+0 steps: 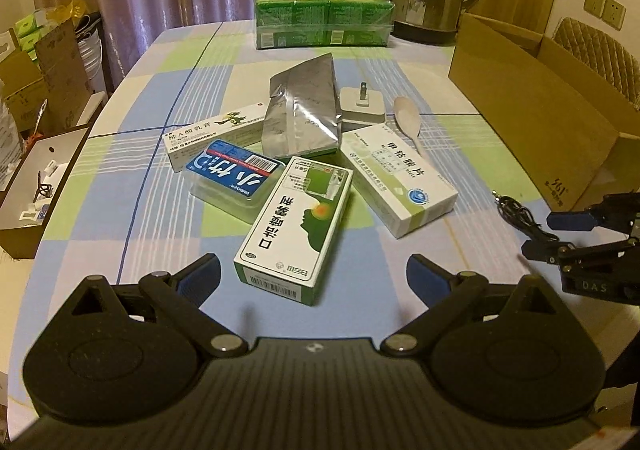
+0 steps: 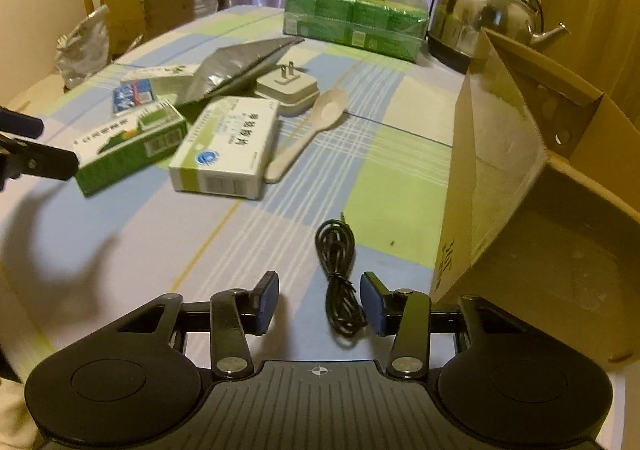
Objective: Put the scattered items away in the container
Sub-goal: 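Grasp the black cable with the right tool while the left tool grasps the white-green medicine box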
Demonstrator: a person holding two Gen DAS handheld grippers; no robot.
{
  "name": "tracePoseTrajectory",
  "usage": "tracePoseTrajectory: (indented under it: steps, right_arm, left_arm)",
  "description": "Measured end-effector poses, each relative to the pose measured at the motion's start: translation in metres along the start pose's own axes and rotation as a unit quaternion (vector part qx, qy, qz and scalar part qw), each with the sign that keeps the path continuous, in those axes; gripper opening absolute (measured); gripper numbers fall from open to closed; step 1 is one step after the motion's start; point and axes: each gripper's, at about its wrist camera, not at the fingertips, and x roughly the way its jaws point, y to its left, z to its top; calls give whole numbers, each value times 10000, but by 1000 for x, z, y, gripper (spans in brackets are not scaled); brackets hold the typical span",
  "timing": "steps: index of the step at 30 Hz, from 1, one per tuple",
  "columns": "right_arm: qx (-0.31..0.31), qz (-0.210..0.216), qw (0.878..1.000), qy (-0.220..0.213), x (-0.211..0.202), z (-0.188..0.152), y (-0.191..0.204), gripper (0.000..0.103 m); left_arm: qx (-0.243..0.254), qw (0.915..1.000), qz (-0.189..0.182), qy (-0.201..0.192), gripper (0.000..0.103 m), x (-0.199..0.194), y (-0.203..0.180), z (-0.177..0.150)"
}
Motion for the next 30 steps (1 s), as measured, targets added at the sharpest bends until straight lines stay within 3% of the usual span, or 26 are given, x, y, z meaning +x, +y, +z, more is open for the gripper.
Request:
tracePoseTrajectory:
  steps: [9,12,16,24,28,30]
  right_arm:
    - [197,57,9998,39,15,5,-7,35]
    - [323,106,9994,59,15,7,-7,14]
    - [509,260,9983,61,11,6,-4,11]
    - [506,616,9968,-4,3,14,17,11]
    - [518,600,9969,-7,4,15,18,11]
    - [552,576,9968,4,4,14,16,11]
  left_arm:
    - [71,10000,-14,26,97,18,8,7]
    - [141,9999,-20,25,96,23,9,11]
    - [208,9998,-59,41,94,29,11,14]
    - [532,9982,-96,276,73,49,8,21]
    - [694,9965,-22,455,52,58,3,20]
    - [698,9963,-51,495,51,55,0,17]
